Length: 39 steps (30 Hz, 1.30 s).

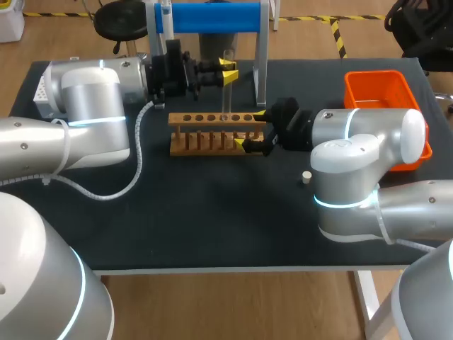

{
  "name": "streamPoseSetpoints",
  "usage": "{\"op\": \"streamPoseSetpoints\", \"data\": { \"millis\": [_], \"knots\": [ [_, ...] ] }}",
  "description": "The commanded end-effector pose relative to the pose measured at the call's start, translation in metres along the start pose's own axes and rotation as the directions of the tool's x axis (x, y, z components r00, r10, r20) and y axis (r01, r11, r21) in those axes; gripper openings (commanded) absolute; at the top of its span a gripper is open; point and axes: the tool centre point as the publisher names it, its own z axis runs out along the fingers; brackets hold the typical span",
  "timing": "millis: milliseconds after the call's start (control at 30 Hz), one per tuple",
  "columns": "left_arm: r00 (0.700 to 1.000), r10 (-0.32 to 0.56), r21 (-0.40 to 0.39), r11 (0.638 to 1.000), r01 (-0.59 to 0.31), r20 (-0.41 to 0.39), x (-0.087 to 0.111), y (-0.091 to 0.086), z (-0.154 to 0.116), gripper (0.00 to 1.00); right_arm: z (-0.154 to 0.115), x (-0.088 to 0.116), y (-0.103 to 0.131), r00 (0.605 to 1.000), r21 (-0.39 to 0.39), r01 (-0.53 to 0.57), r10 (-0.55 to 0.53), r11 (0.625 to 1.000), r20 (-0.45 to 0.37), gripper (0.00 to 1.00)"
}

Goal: Invert the test tube, pick up the pipette, mount the tip to pipette, aspirate from beaker and dispense into the tube, eject the tip, return the pipette, and cap with the stopper.

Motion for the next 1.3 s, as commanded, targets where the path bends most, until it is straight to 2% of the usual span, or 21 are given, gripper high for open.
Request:
{"op": "streamPoseSetpoints", "data": {
  "millis": [33,633,1300],
  "knots": [
    [1.000,-0.003,0.004,1.000,0.003,-0.003,-0.003,0.003,-0.001,0.00,-0.001,-0.001,0.000,1.000,0.003,0.000,0.000,1.000,-0.005,1.00],
    [1.000,-0.022,0.008,1.000,0.022,0.000,-0.008,0.015,0.001,0.00,-0.001,-0.001,0.000,1.000,0.003,0.000,0.000,1.000,-0.005,1.00],
    [1.000,-0.017,0.005,1.000,0.017,-0.009,-0.012,0.010,0.003,0.00,-0.001,-0.001,0.000,1.000,0.003,0.000,0.000,1.000,-0.005,1.00]
  ]
}}
